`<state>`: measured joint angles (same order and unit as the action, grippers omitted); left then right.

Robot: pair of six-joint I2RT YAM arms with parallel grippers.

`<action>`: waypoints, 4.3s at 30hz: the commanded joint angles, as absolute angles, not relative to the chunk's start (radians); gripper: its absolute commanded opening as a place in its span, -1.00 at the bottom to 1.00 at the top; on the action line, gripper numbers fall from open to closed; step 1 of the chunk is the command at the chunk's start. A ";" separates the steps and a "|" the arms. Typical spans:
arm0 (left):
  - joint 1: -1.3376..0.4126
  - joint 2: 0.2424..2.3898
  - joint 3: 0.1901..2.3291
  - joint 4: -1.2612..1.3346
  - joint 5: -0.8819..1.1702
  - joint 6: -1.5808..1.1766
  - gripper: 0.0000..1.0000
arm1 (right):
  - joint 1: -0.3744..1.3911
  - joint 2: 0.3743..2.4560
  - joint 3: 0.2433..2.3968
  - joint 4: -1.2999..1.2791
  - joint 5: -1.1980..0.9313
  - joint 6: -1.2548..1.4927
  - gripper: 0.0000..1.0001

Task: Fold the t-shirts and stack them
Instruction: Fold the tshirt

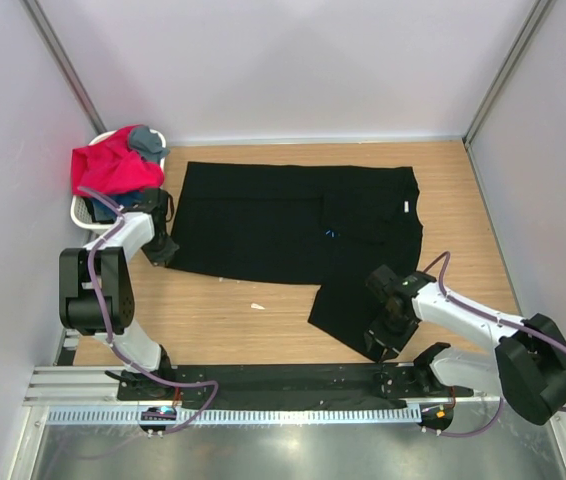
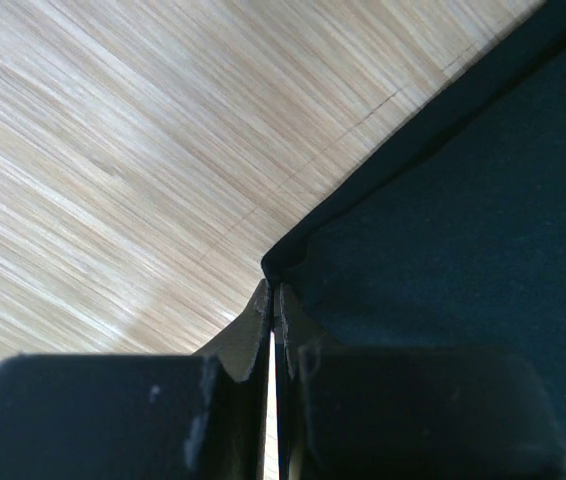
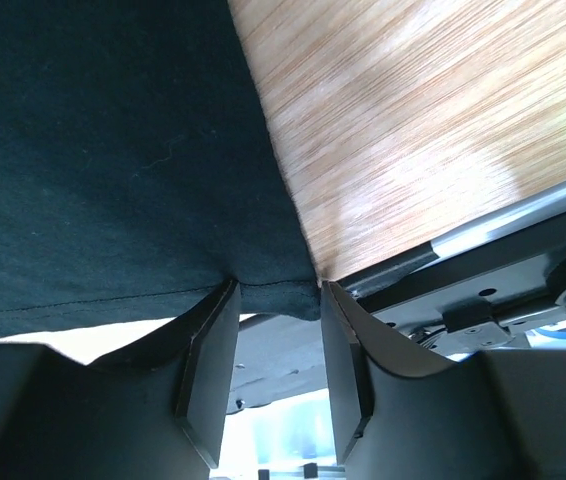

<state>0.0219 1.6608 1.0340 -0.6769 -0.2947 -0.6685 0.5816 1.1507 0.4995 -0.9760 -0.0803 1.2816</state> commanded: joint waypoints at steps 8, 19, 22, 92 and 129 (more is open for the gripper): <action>0.032 1.669 1.091 -0.670 -0.304 -0.652 -1.00 | 0.594 1.128 0.449 -0.907 -0.051 1.332 -0.48; 0.031 1.667 1.121 -0.686 -0.304 -0.653 -0.99 | 0.592 1.158 0.598 -1.008 0.046 1.275 -0.78; 0.031 1.669 1.126 -0.686 -0.302 -0.652 -0.99 | 0.592 1.164 0.624 -1.020 0.055 1.259 -0.78; 0.017 1.697 1.345 -0.762 -0.290 -0.575 -1.00 | 0.154 1.466 1.310 -1.141 0.097 0.816 -0.98; -0.037 2.011 1.792 -0.842 -0.439 -0.635 -1.00 | 0.046 1.879 1.974 -1.008 0.037 0.523 -0.97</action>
